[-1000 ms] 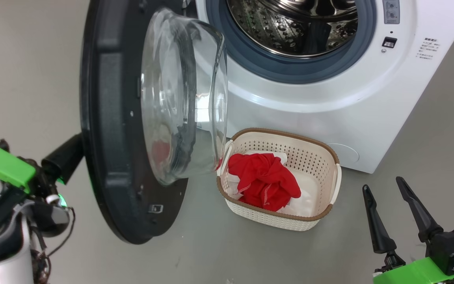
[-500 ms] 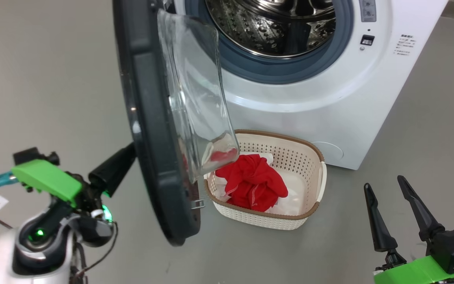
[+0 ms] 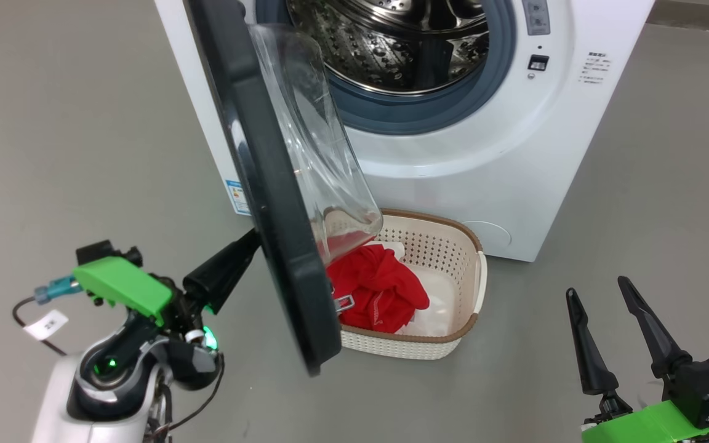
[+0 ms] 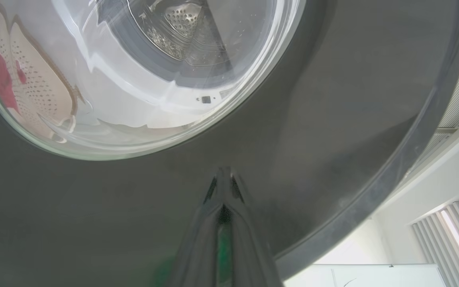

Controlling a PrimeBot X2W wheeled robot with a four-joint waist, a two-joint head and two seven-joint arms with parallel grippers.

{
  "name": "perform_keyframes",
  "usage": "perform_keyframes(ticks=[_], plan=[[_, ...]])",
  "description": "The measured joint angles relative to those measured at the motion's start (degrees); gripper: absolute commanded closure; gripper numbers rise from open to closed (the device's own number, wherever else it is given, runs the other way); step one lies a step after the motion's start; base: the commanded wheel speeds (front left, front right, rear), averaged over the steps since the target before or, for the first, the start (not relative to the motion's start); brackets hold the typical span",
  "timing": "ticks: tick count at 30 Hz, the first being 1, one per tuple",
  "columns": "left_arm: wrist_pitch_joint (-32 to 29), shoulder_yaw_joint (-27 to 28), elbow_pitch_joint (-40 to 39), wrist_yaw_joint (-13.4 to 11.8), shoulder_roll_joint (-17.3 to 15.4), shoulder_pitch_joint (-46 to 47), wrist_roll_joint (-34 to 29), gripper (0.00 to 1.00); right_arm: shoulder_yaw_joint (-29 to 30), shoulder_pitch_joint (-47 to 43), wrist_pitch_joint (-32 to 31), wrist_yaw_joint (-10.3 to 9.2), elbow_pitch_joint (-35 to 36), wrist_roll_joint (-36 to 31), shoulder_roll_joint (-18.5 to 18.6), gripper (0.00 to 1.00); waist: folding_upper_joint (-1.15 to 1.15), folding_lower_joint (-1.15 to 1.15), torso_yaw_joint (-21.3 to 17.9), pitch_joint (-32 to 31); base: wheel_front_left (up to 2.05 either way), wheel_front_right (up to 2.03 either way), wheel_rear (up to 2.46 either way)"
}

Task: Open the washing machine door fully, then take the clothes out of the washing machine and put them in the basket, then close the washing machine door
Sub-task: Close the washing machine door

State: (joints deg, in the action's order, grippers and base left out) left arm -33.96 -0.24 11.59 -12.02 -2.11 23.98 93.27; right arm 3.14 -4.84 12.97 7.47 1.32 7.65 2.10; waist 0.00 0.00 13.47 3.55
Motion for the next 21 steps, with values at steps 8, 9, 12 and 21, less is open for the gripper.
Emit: perform_keyframes(ticks=[8,9,12,21], plan=[[4.17,-4.87,3.49,2.22,-0.09,3.69,4.28,1.0,-0.19,0.02,0.15,0.0,-0.04,0.0,-0.01,0.0,0.0,0.0,-2.13,0.67,0.0,0.0,0.0],[4.68,-5.38,4.01,2.53,-0.08,4.14,4.79,1.0,-0.2,0.04,0.15,0.0,-0.04,0.0,-0.01,0.0,0.0,0.0,-2.39,0.81,0.0,0.0,0.0],[5.92,-6.75,5.38,3.46,-0.09,5.56,5.75,1.0,-0.24,0.23,0.15,0.0,-0.04,0.0,-0.01,0.0,0.0,0.0,-3.28,1.25,0.0,0.0,0.0],[8.71,-7.68,9.04,6.17,-0.04,8.94,8.34,1.0,-0.24,0.62,0.15,0.0,-0.03,0.16,0.0,0.0,0.0,0.0,-6.75,2.49,0.0,0.0,0.0]])
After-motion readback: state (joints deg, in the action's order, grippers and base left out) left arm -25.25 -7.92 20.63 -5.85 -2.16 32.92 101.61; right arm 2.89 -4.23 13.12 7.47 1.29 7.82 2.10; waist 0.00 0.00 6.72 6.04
